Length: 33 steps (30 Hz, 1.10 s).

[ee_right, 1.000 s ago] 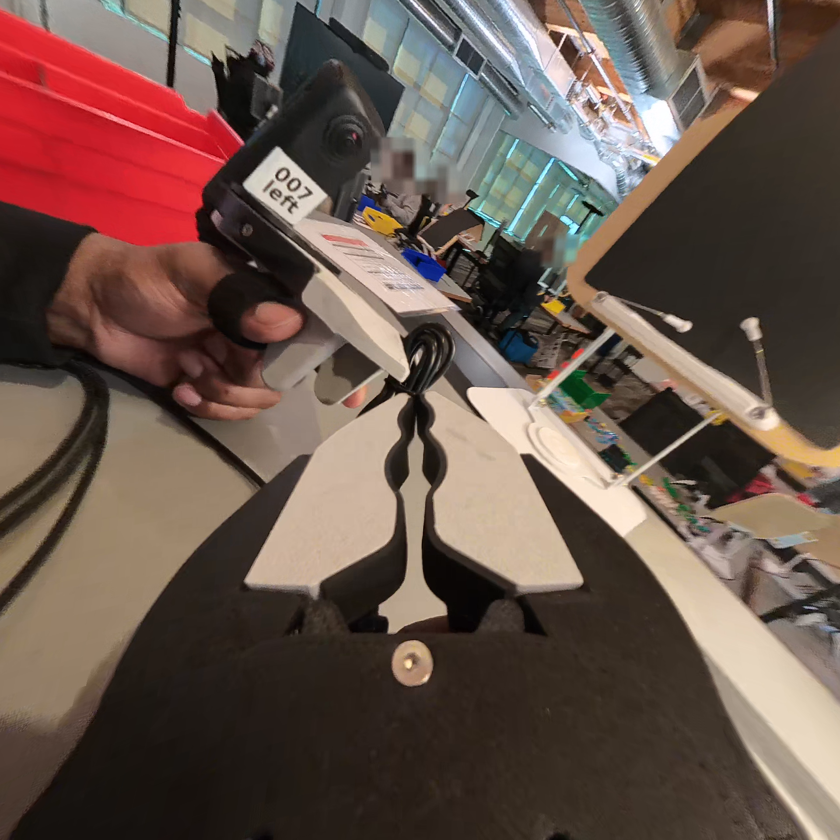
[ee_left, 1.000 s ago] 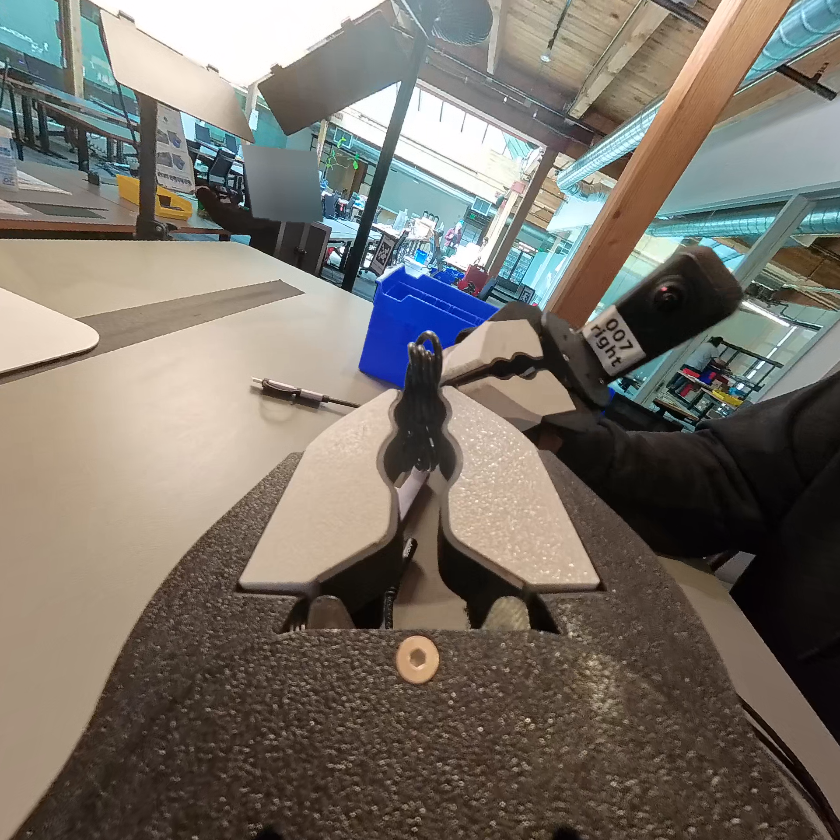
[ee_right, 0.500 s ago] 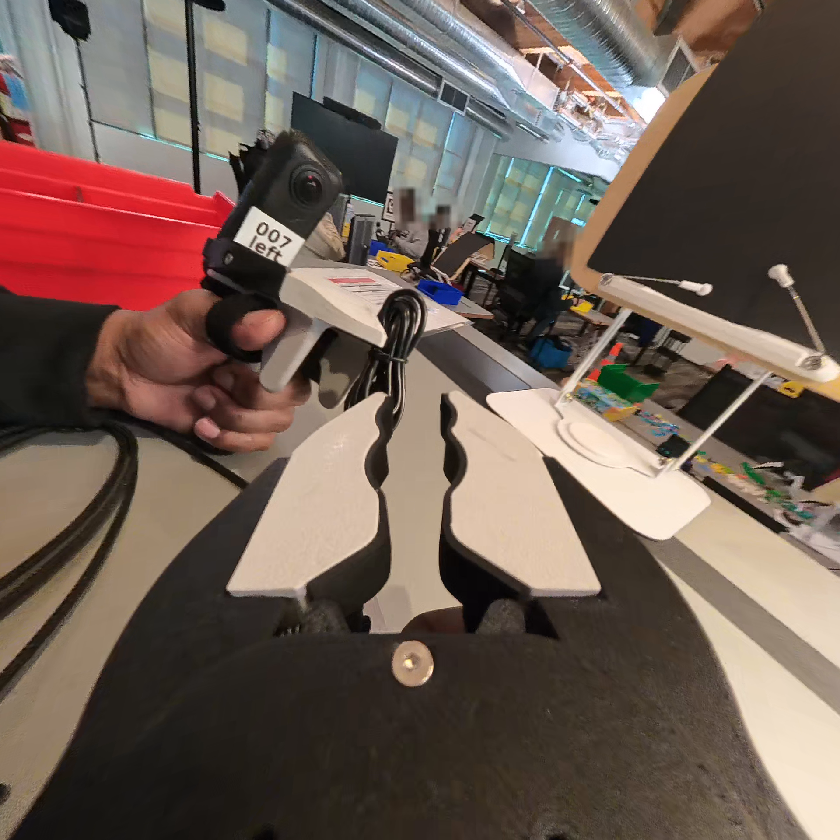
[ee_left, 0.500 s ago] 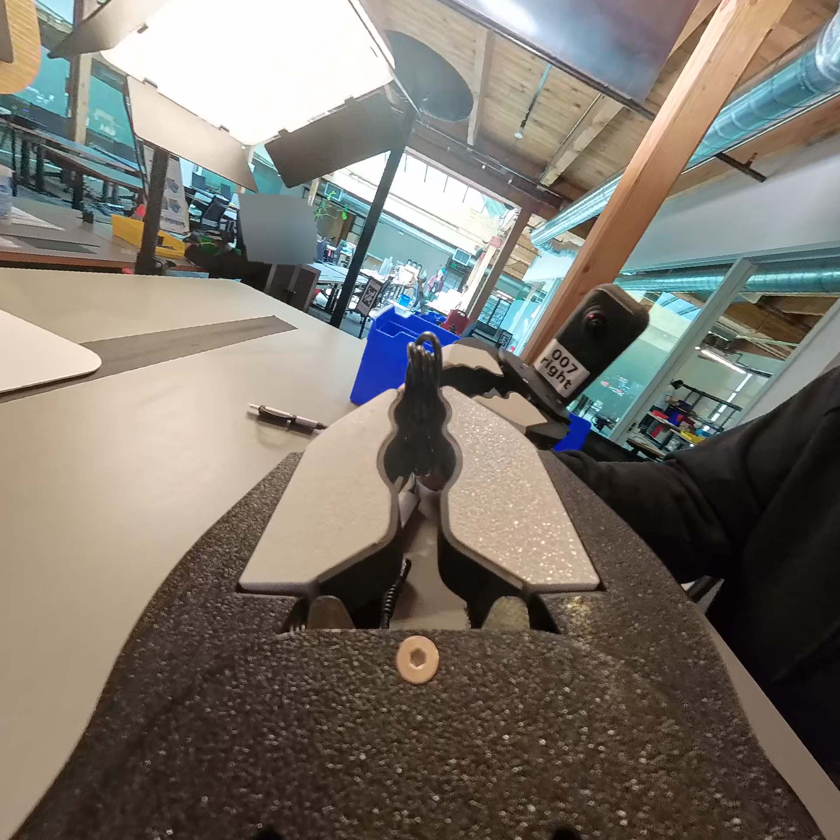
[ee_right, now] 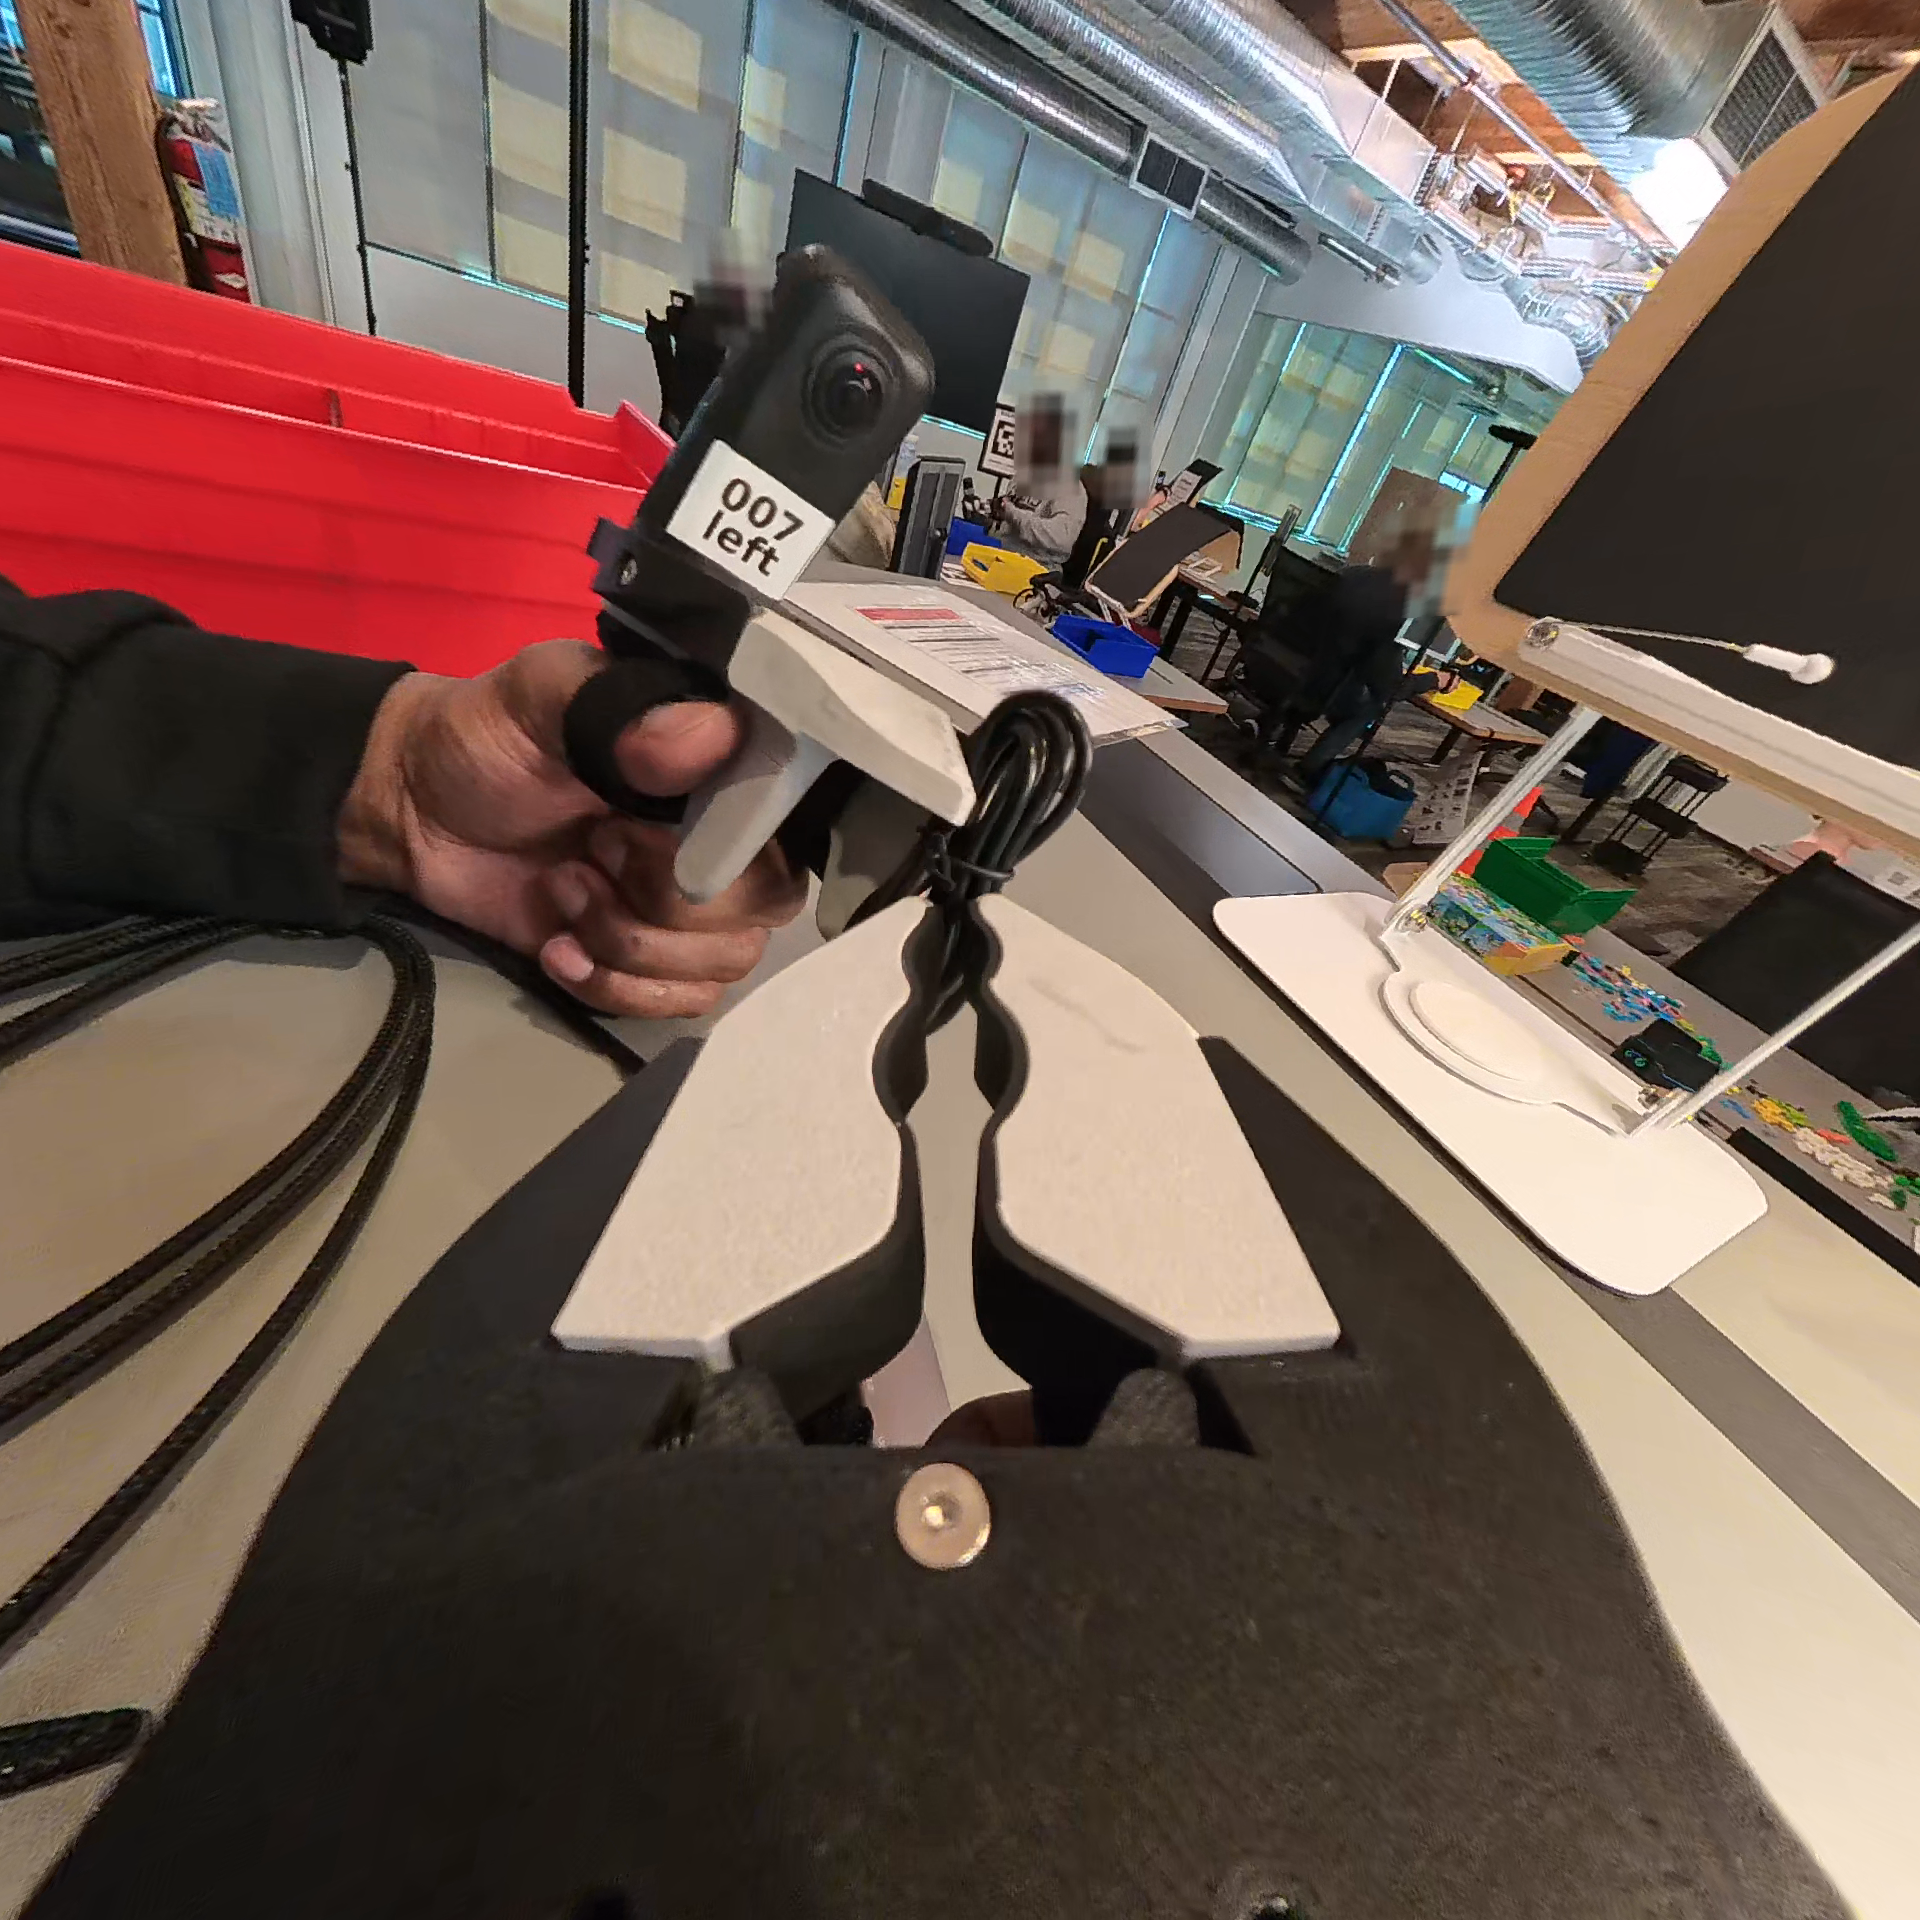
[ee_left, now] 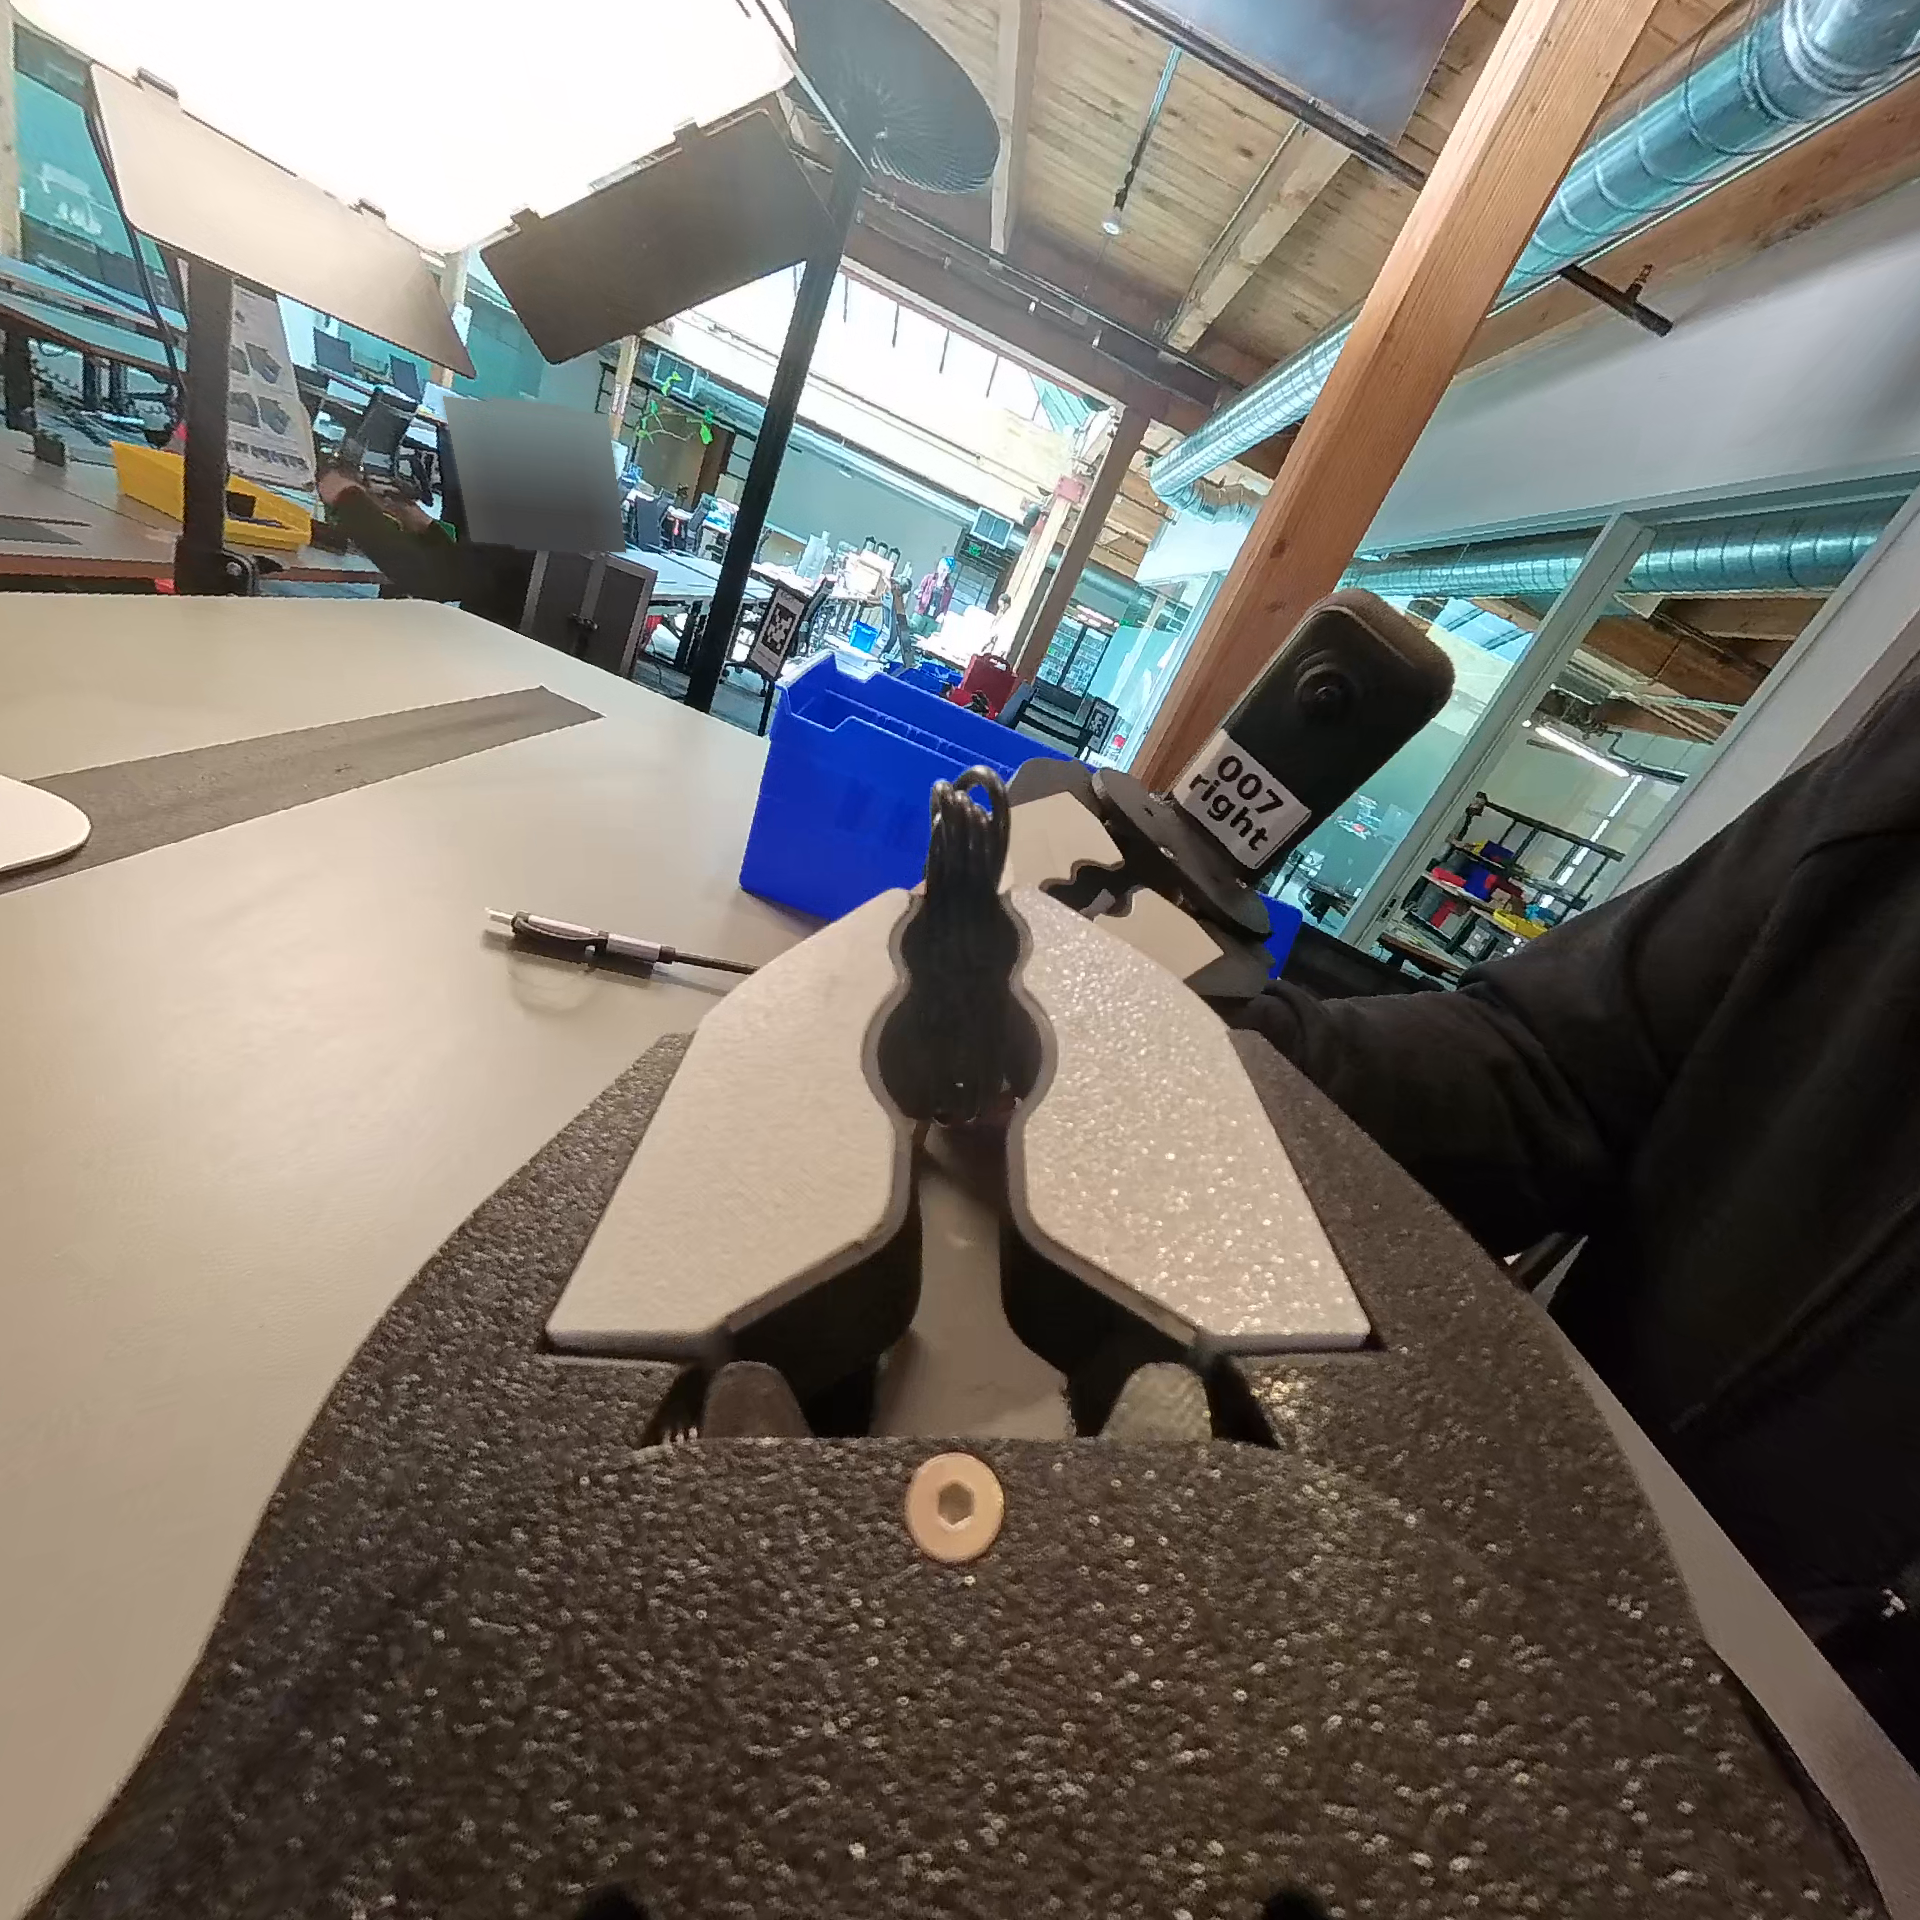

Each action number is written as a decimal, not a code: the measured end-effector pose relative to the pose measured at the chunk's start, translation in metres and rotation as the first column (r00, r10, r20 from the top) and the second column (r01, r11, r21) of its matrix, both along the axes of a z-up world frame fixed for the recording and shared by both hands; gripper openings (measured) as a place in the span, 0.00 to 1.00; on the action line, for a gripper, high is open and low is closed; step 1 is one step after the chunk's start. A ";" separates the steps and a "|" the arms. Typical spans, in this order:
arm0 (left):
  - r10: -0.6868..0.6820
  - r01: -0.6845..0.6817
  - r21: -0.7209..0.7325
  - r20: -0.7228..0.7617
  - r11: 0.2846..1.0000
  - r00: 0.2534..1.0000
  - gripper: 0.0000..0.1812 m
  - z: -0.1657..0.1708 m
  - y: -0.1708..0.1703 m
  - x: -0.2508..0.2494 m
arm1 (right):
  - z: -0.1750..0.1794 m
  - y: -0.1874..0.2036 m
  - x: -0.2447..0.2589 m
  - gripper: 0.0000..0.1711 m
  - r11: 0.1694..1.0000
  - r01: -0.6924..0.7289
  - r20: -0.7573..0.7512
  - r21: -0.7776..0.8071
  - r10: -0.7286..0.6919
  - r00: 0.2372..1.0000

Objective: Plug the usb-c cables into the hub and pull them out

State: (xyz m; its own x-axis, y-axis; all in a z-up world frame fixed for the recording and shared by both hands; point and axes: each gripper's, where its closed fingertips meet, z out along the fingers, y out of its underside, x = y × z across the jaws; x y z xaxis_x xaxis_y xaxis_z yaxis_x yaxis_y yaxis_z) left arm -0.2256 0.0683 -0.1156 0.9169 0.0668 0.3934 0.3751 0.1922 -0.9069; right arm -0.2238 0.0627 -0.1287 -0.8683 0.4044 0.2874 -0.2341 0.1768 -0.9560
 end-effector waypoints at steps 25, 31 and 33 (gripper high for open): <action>0.034 -0.036 0.014 0.074 0.999 0.997 0.11 -0.003 0.002 -0.010 | 0.012 0.007 -0.011 0.00 0.982 0.017 0.202 -0.186 0.021 0.979; 0.002 -0.002 0.002 0.085 1.000 0.996 0.14 -0.005 0.008 -0.005 | 0.017 0.008 -0.011 0.00 0.971 0.016 0.232 -0.238 0.041 0.972; -0.017 0.018 -0.009 0.081 1.000 0.997 0.14 -0.006 0.010 -0.002 | 0.016 0.008 -0.011 0.00 0.970 0.019 0.241 -0.243 0.042 0.970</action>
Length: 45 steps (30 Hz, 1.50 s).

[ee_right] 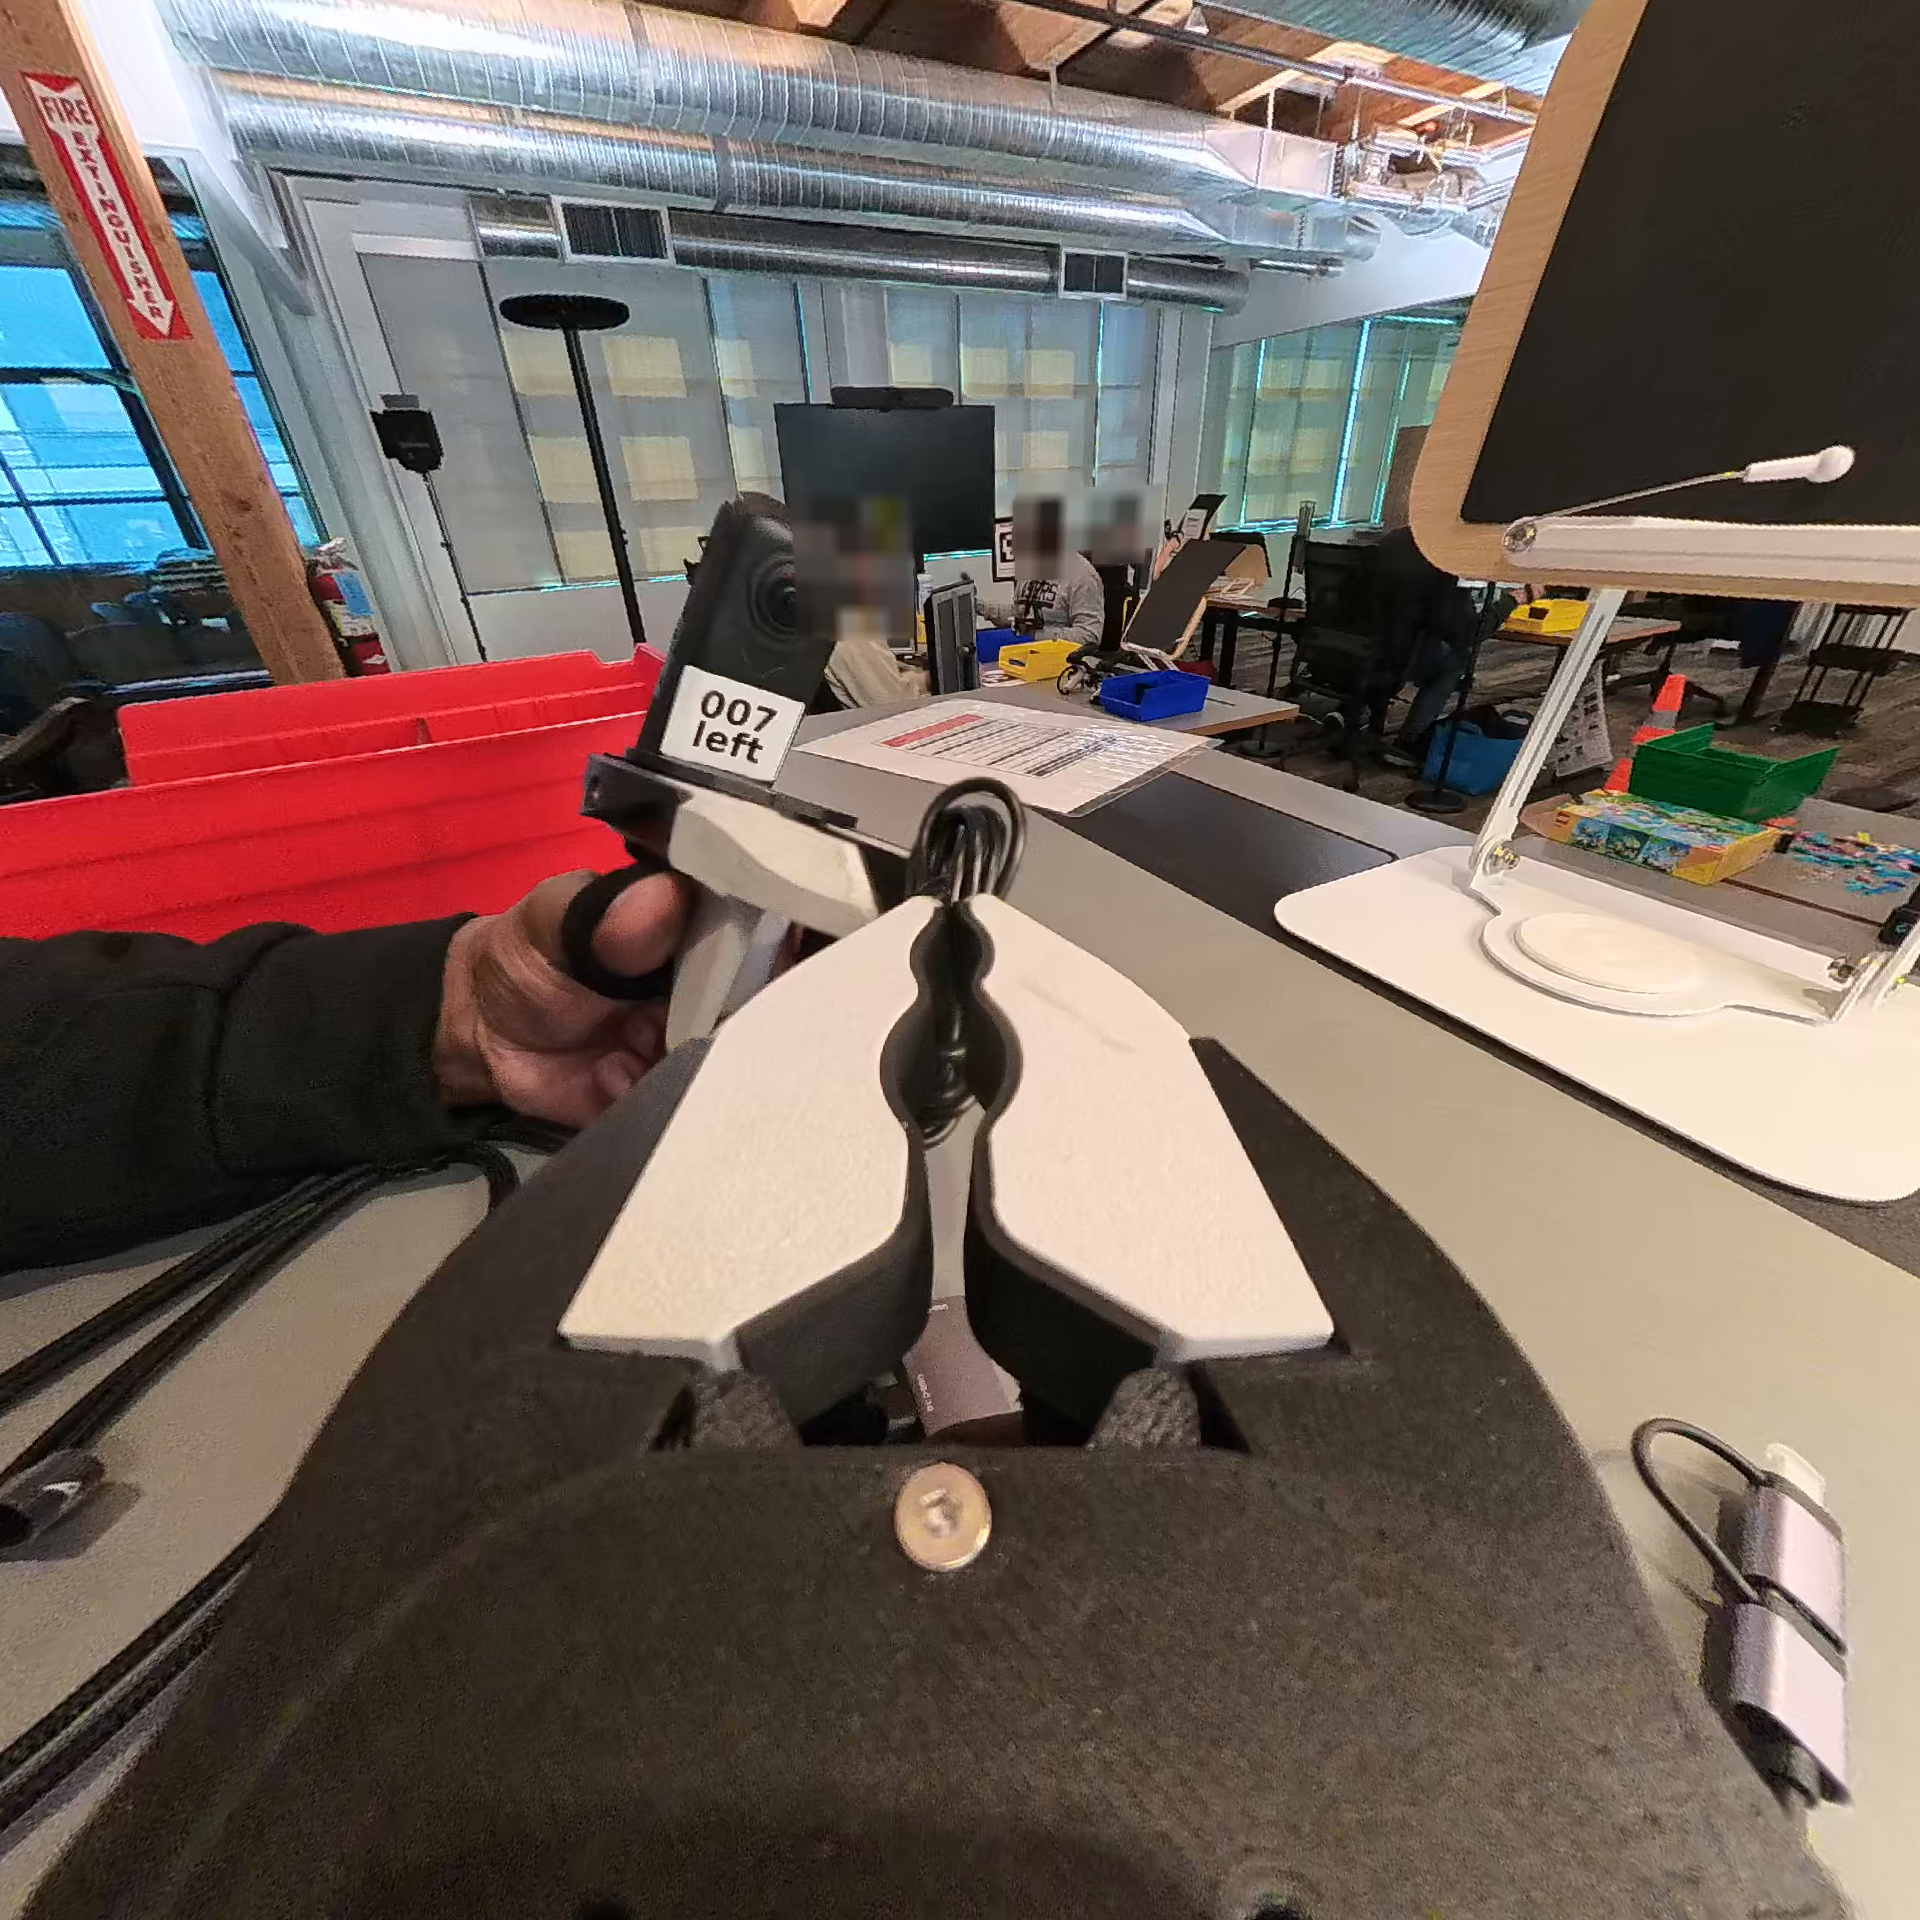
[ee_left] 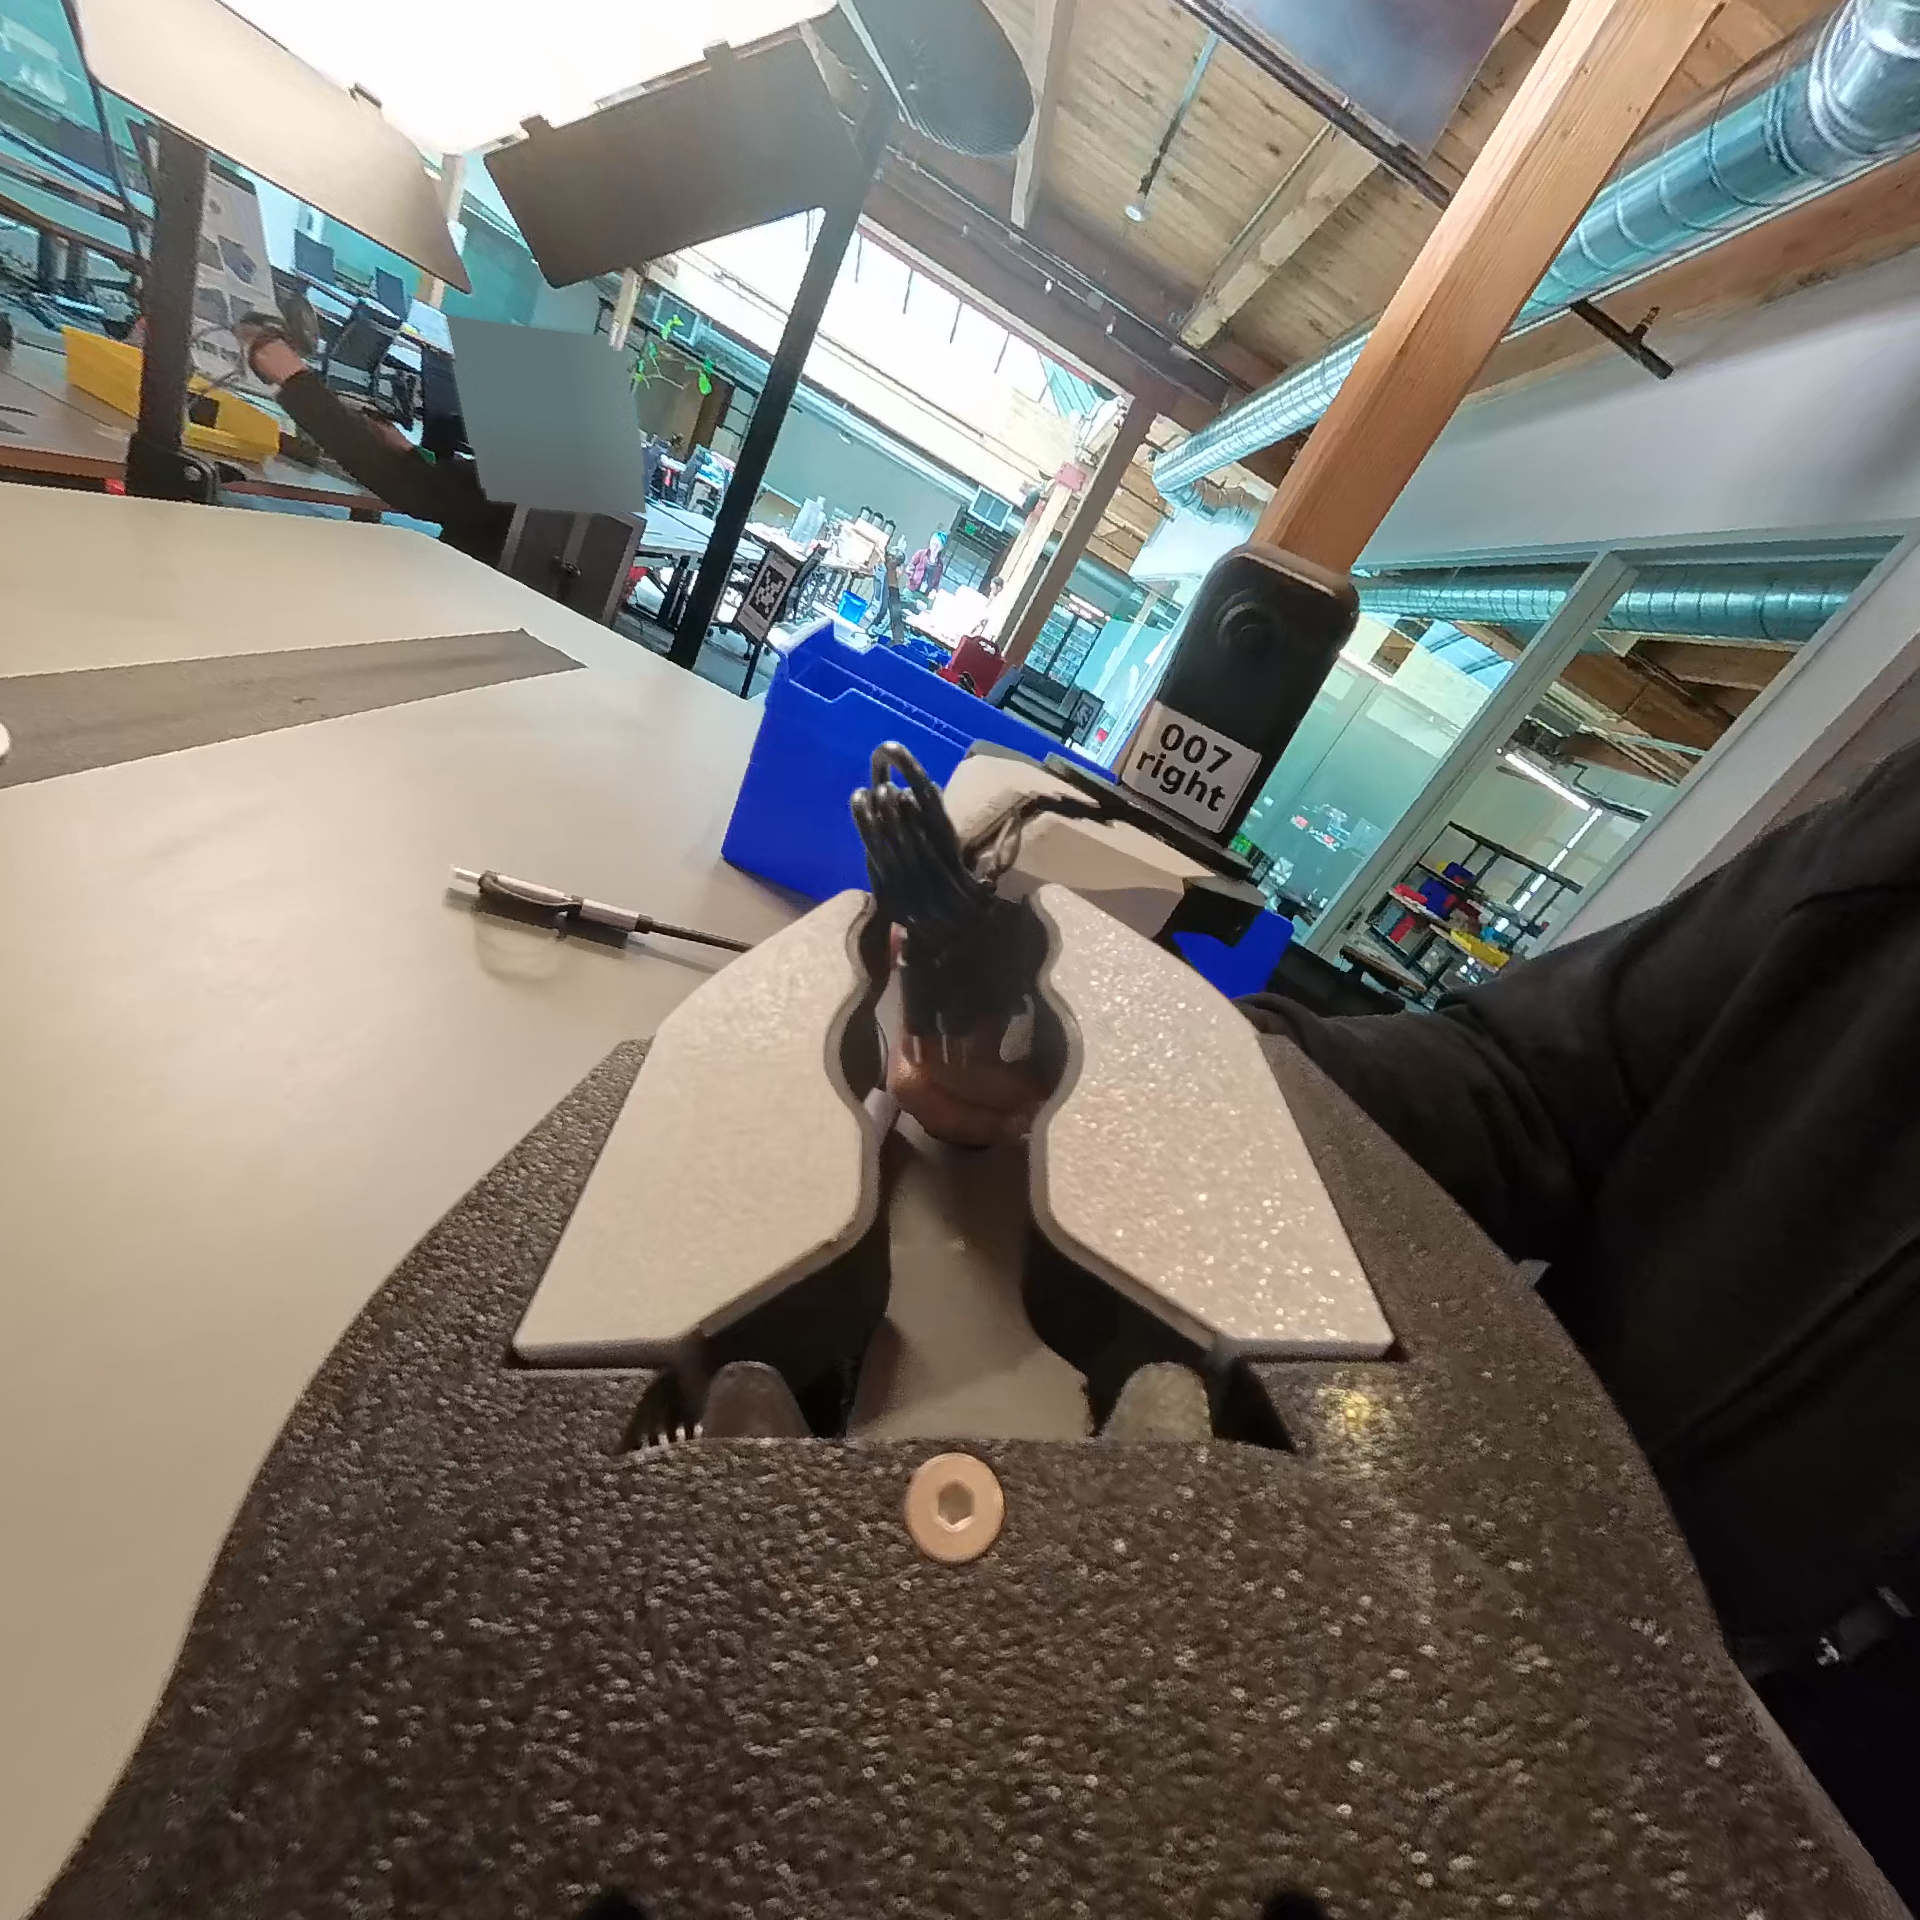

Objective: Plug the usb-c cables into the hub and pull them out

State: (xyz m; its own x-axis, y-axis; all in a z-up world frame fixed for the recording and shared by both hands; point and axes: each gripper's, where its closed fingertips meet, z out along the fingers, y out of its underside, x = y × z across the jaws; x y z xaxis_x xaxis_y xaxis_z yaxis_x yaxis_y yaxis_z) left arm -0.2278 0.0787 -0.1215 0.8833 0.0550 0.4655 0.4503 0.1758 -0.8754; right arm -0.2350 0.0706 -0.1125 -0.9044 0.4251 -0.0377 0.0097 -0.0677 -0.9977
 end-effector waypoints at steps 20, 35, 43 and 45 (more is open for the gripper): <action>0.213 -0.227 -0.063 -0.177 0.972 0.961 0.10 0.003 -0.010 -0.017 | 0.001 0.000 0.000 0.09 0.999 0.027 -0.030 -0.021 -0.028 0.999; 0.215 -0.233 -0.080 -0.188 0.969 0.958 0.09 0.002 -0.009 -0.016 | 0.001 -0.005 0.004 0.17 0.997 0.067 -0.132 0.024 -0.063 0.989; 0.200 -0.229 -0.113 -0.220 0.967 0.955 0.10 -0.001 -0.004 -0.014 | -0.002 -0.011 0.007 0.24 0.990 0.112 -0.226 0.091 -0.089 0.970; 0.203 -0.233 -0.114 -0.230 0.966 0.952 0.09 -0.001 -0.003 -0.013 | -0.002 -0.011 0.008 0.24 0.988 0.122 -0.242 0.097 -0.095 0.966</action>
